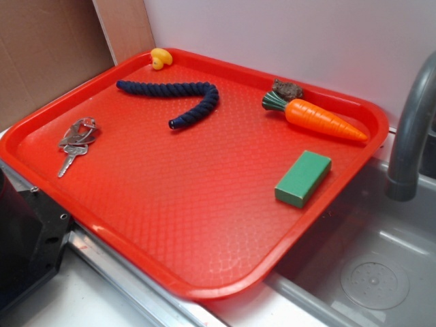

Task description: Grab the blue rope.

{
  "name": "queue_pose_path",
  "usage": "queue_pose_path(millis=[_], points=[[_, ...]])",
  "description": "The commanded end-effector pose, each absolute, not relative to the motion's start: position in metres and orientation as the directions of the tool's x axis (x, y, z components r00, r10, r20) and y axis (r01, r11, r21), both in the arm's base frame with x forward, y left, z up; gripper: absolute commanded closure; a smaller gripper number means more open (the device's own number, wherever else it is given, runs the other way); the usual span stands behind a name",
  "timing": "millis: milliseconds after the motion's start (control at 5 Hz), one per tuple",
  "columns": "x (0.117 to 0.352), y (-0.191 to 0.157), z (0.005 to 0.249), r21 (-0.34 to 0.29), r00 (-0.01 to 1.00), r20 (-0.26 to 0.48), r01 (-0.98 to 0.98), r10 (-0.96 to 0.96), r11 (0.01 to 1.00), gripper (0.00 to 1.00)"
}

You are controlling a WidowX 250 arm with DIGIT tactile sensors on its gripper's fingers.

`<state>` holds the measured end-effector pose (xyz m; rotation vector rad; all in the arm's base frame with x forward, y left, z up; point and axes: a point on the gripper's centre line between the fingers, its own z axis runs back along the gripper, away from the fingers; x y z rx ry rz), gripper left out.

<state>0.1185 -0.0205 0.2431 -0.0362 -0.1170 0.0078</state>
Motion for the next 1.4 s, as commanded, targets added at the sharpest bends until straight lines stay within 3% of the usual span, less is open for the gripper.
queue_pose_path(millis=[0,200,400,600,800,1200], points=[[0.119,-0.02,0.243,-0.037,0.993,0.117,-0.006,0.01,0.999,0.0],[0.163,0.005,0.193,-0.051,0.977,0.092,-0.19,0.194,0.98,0.0],[0.207,0.015,0.145,-0.121,0.917,0.142,-0.357,0.372,0.926,0.0],[0.253,0.019,0.112,-0.169,0.877,0.145,-0.434,0.457,0.885,0.0],[0.279,0.017,0.079,-0.148,0.889,0.09,-0.434,0.449,0.888,0.0],[0.255,0.001,0.038,-0.087,0.907,0.043,-0.413,0.418,0.906,0.0]])
